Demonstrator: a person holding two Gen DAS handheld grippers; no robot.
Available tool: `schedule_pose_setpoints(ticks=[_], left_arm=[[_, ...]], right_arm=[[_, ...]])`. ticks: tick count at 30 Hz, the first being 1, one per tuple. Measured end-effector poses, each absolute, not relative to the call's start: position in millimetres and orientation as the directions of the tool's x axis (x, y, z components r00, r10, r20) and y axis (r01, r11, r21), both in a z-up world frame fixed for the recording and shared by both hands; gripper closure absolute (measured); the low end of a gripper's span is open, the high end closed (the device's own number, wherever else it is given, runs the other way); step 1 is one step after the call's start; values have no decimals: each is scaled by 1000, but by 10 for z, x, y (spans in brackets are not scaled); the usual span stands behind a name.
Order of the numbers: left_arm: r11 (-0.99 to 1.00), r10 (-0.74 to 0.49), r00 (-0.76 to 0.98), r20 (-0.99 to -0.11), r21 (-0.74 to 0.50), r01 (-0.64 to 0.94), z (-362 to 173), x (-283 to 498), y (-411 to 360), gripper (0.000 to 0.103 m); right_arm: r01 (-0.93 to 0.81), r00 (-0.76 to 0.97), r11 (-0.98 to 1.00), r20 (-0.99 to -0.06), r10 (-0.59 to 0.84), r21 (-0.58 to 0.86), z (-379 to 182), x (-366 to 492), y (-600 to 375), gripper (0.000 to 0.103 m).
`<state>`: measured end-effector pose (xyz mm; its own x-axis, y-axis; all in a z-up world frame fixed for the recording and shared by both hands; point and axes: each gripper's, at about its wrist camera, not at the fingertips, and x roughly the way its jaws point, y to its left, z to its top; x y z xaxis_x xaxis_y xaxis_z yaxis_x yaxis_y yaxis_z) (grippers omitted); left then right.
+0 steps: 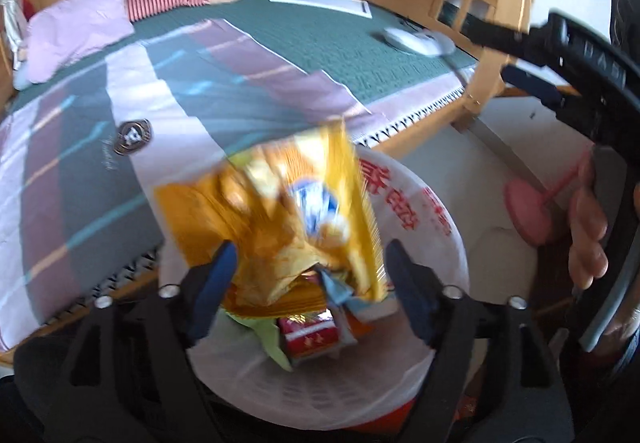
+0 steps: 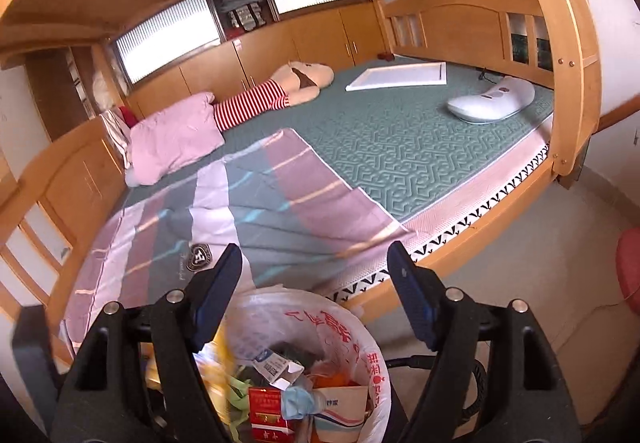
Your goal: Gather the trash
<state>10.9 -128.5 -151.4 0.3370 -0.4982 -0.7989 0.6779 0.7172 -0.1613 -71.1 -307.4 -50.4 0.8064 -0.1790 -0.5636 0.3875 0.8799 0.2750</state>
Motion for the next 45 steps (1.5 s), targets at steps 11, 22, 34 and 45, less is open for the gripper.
schedule_pose_setpoints(ticks=[11,22,34,45], left_arm=[[985,-155,840,-519,-15,173,-595,124,-273,3],[995,-100,902,-421,-18,102,-247,-86,-43,3],[991,-122,889,-442,-2,135,-269,-135,-126,3],[990,-123,888,-442,4,139,-289,-159,-166,3]], right_arm=[[270,855,962,-471,-216,49,-359,-658,-2465,3],[215,882,977,-431,-192,5,-203,-641,-2123,3],[233,882,973,-419,-213,-5,-170,-654,-2113,3],[234,882,972,-419,-215,-8,-172,-650,-2099,3]])
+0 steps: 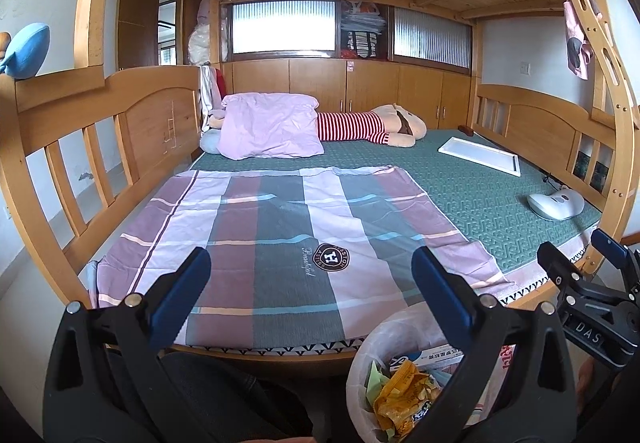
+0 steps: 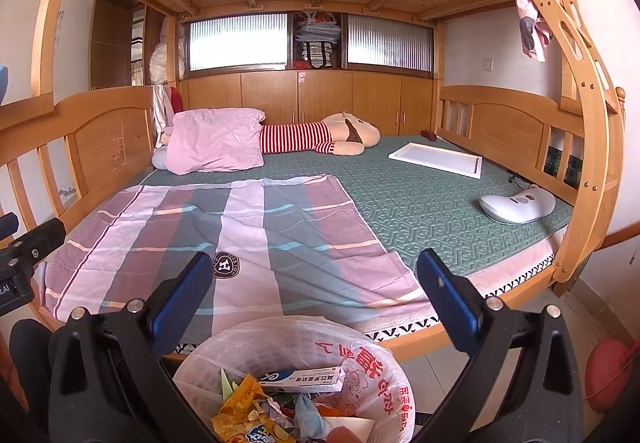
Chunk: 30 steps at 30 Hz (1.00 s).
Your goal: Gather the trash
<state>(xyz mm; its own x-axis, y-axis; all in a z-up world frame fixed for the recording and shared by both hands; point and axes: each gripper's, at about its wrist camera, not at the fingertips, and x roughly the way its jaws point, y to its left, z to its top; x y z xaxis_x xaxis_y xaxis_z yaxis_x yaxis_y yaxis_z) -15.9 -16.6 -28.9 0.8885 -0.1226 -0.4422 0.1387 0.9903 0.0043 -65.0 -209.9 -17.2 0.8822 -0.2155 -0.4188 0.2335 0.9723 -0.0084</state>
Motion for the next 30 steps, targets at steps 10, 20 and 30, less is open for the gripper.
schedule_pose_setpoints(ticks=[10,20,30], left_arm=[[990,-125,887,-444,1,140,-292,-161,-169,3],[991,-124,884,-450,-6,136,-314,-177,-195,3],[991,-122,885,-450,-4,134,-307,-174,-203,3]], right_arm=[[235,882,972,-420,-215,-6,-178,-652,-2119,3],[236,881,972,-422,-216,-5,-194,-664,-2107,3],[235,880,972,-422,-216,-7,-194,-657,-2115,3]])
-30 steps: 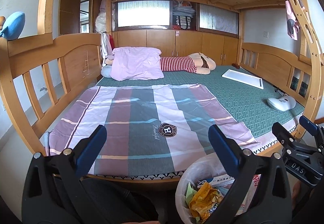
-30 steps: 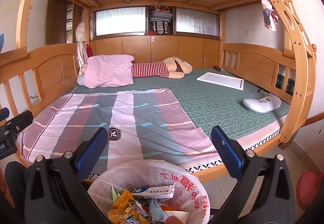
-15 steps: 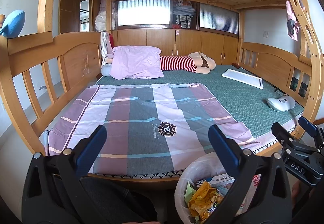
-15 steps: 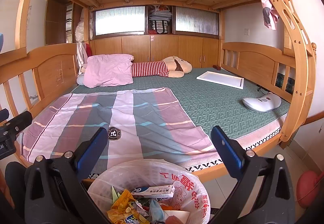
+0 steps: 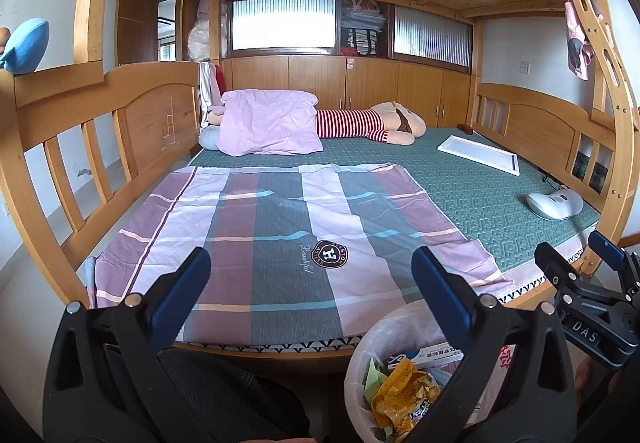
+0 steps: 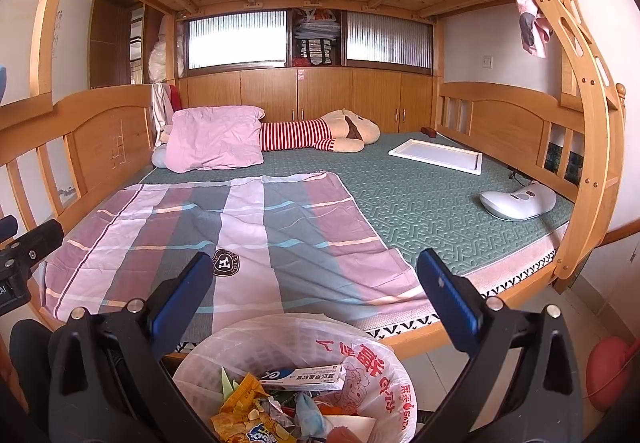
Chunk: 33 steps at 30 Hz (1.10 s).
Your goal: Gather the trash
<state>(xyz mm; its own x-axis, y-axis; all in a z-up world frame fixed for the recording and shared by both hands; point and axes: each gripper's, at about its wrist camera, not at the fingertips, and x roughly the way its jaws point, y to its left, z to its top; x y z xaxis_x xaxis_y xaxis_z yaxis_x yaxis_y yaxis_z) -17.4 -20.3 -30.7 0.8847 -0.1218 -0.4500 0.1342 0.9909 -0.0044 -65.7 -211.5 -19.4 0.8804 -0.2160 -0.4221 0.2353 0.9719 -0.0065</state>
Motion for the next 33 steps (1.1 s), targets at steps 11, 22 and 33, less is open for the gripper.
schedule_pose_setpoints(ticks=[11,22,33], left_arm=[[991,-122,884,-451,-5,135,-304,-172,-209,3],[989,-133,877,-461,-5,147,-351,-176,-202,3],[987,-149,860,-487,-27,156,-378,-112,-173,3]], right_arm=[[236,880,972,-422,-216,-6,-202,-661,-2114,3],[236,879,972,-424,-216,-5,-200,-662,-2112,3],[237,879,971,-424,-217,-5,-194,-662,-2105,3]])
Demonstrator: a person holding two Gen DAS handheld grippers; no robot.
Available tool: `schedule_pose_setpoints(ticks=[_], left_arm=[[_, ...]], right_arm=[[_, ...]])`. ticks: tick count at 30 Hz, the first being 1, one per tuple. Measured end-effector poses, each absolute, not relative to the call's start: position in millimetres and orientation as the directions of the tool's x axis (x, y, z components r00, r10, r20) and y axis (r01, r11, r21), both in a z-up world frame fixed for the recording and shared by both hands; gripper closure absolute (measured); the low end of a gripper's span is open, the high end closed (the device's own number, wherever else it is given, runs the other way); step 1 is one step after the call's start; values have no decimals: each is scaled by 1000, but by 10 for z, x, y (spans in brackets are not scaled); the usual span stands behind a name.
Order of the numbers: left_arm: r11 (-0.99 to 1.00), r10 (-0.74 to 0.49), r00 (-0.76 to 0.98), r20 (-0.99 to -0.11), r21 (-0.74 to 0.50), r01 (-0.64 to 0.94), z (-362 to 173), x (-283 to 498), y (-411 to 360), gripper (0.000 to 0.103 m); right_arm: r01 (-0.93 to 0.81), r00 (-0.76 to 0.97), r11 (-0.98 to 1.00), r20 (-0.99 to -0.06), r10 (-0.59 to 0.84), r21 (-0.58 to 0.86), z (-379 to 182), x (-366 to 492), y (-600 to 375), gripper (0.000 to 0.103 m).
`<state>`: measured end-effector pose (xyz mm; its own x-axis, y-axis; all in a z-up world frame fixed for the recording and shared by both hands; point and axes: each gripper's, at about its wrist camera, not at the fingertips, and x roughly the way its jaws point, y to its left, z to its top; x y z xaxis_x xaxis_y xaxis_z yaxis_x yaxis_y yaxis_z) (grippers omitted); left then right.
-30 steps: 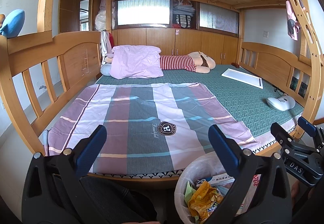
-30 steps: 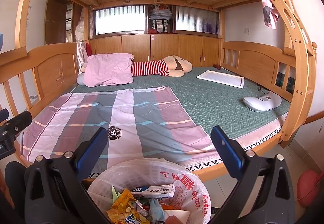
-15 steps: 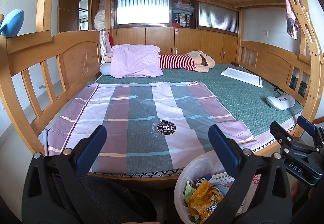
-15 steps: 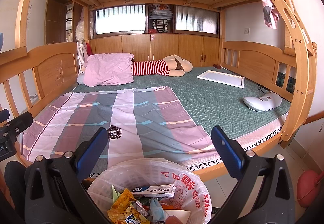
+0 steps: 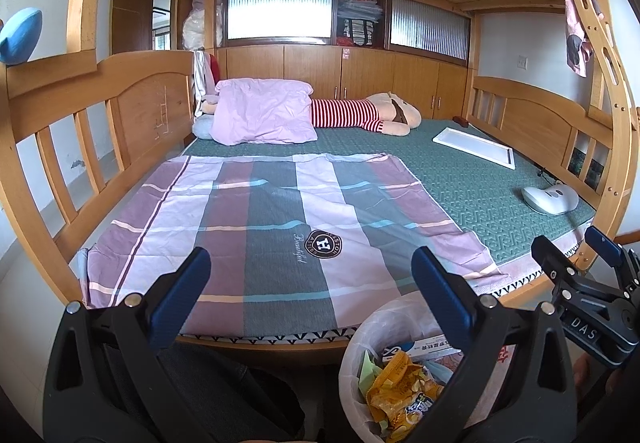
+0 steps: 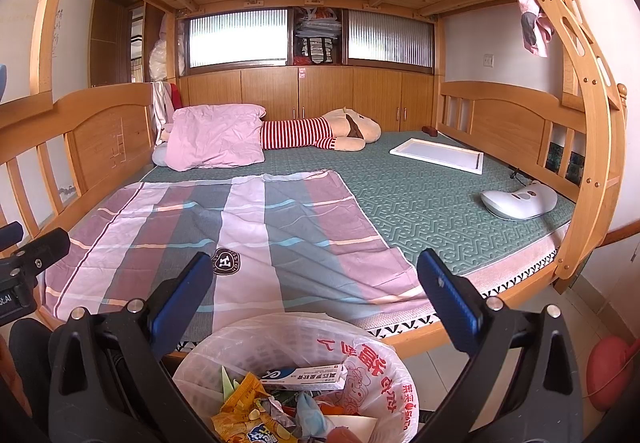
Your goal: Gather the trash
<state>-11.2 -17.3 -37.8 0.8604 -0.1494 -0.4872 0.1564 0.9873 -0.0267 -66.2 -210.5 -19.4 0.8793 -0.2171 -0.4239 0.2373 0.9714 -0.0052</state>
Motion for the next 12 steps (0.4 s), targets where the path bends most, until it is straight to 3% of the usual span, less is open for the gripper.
schedule_pose_setpoints(ticks=[12], left_arm=[[989,-140,856,-498,-36,141,-405,-61,-135,3]], right_arm=[[226,880,974,-432,-200,10,-245,-641,-2103,3]])
